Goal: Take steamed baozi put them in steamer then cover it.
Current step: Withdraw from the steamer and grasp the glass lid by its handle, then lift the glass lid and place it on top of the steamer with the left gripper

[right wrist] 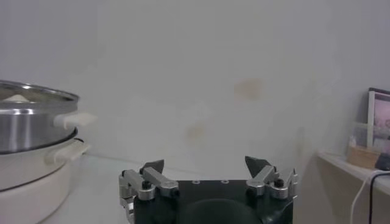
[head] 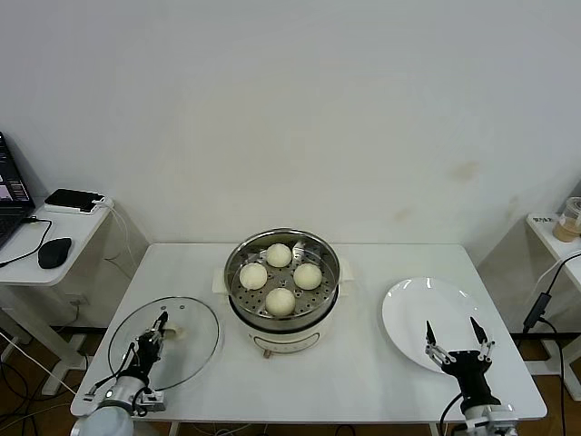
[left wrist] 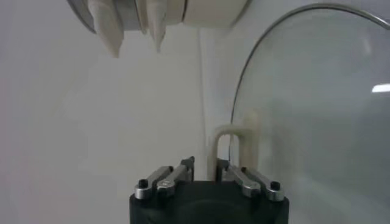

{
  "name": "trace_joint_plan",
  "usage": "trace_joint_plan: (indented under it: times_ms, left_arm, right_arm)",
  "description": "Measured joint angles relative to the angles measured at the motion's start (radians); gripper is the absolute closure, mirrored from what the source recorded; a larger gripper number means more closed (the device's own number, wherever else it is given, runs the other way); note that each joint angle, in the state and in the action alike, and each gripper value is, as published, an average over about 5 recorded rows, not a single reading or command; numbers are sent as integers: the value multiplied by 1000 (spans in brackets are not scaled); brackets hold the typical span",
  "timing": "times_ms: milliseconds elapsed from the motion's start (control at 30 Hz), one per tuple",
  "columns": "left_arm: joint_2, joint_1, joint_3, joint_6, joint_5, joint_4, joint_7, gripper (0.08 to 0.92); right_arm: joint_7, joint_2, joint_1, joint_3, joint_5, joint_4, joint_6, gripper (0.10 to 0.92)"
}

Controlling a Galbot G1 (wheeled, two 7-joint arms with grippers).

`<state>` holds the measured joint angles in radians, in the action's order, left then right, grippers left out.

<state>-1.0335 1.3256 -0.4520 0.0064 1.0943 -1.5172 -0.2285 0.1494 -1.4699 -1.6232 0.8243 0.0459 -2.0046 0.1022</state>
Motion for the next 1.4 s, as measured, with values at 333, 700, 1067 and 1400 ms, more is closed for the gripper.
trace_joint_plan:
  times_ms: [333, 700, 1067, 1400]
  left_arm:
    - [19, 43, -50, 42, -49, -112, 3, 866]
    - [79, 72, -127, 175, -116, -306, 90, 866]
    - [191, -47, -27, 334, -172, -421, 212, 866]
    - [168, -262, 193, 469, -122, -441, 330, 866]
  right_arm:
    - [0, 17, -17, -7, -34, -9, 16, 203]
    - [-1, 30, -19, -6, -53, -10, 20, 203]
    - [-1, 20, -14, -18, -86, -14, 21, 203]
    - [0, -3, 4, -48, -126, -7, 9, 203]
